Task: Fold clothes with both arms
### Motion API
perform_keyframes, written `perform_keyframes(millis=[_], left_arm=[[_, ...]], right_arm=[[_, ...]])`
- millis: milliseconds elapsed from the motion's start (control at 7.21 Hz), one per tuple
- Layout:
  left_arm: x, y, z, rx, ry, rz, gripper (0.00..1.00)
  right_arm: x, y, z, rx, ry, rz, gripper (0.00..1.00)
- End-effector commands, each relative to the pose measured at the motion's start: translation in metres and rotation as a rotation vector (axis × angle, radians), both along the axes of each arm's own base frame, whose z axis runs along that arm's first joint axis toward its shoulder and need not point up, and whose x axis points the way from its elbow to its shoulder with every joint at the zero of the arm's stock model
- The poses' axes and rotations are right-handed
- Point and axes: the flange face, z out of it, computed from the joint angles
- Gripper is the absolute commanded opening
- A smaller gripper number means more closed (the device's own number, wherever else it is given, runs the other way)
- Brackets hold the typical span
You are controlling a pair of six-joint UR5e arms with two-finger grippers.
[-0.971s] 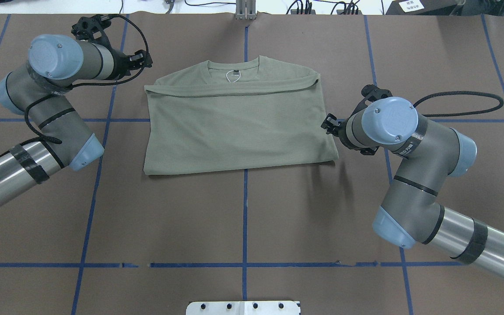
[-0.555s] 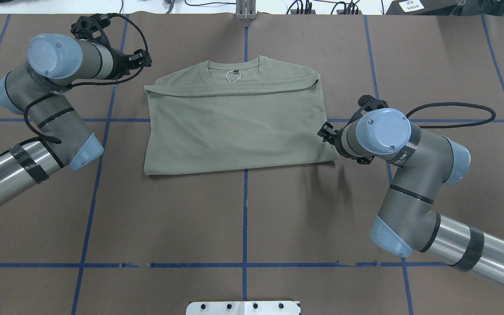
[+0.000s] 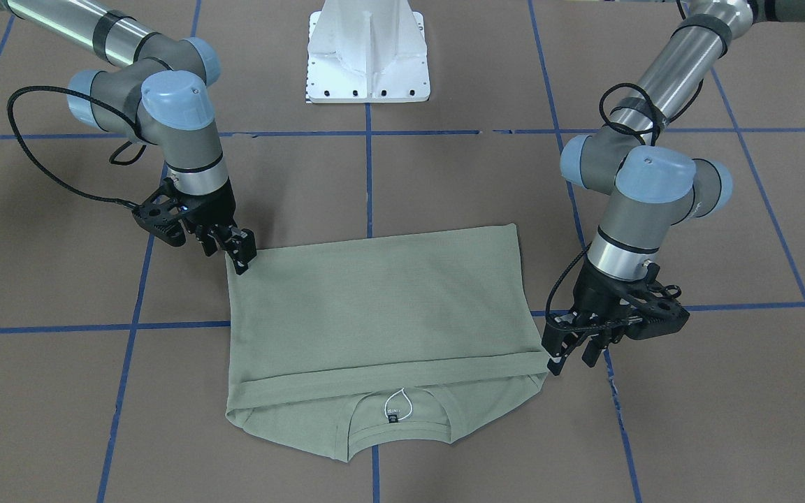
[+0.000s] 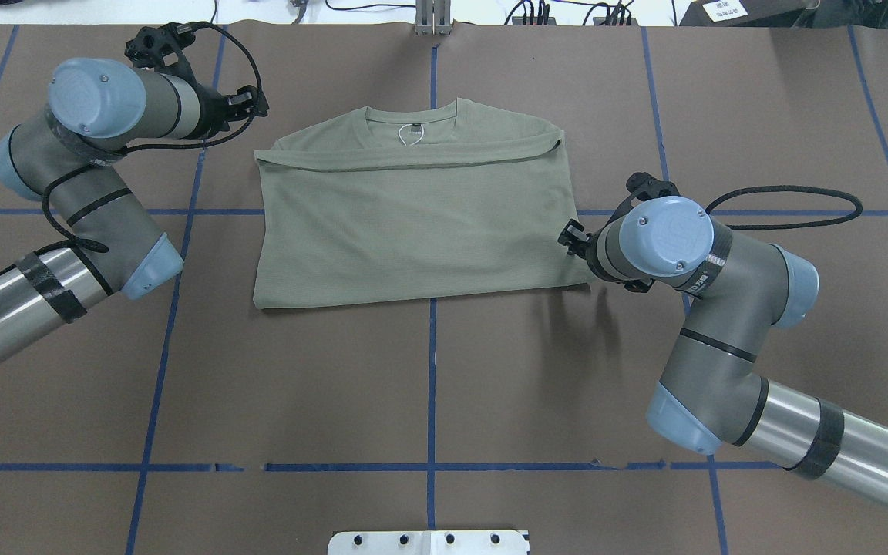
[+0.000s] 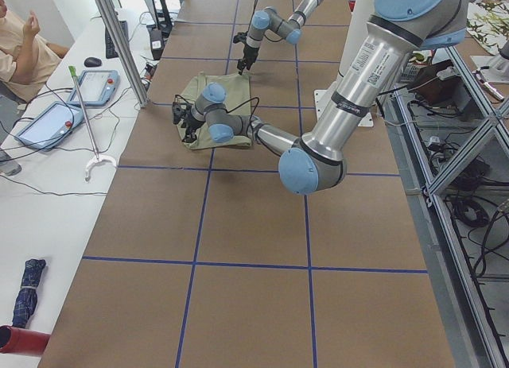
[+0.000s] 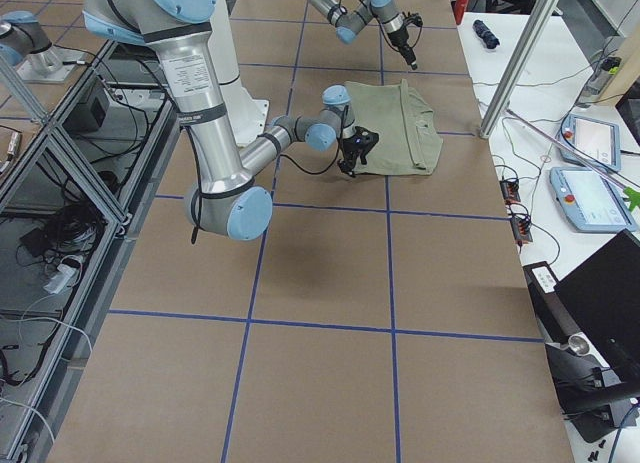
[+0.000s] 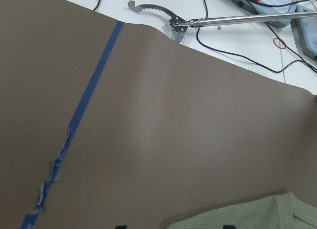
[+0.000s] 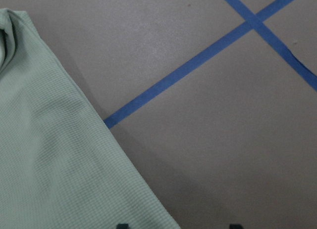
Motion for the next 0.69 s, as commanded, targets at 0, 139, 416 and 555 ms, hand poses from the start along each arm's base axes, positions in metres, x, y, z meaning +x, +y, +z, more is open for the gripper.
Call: perform_keyframes(millis=[0,139,416,555], left_arm=[[-0.0009,-0.0001,-0.002,0.001,0.001,-0.001,0.71],[-0.0019,-0.0007,-0.002,0.001,0.001,-0.003,0.71],[-0.0019,-0.0007,0.0001,-0.002,-0.002,-0.003,0.71],[-0.0019,-0.0007,0.0001,-0.002,-0.002,-0.003,0.71]], right_arm=[[-0.0082,0.0068,0.0012,-0.001,0.003,0.004,0.65],[-0.0081,0.0066,0.0012,0.0,0.004,0.007,0.48],[-0.0076,0.0065,0.0022,0.002,0.007,0.008,0.0],[-0.0065,0.006,0.0025,0.002,0.007,0.01,0.0]])
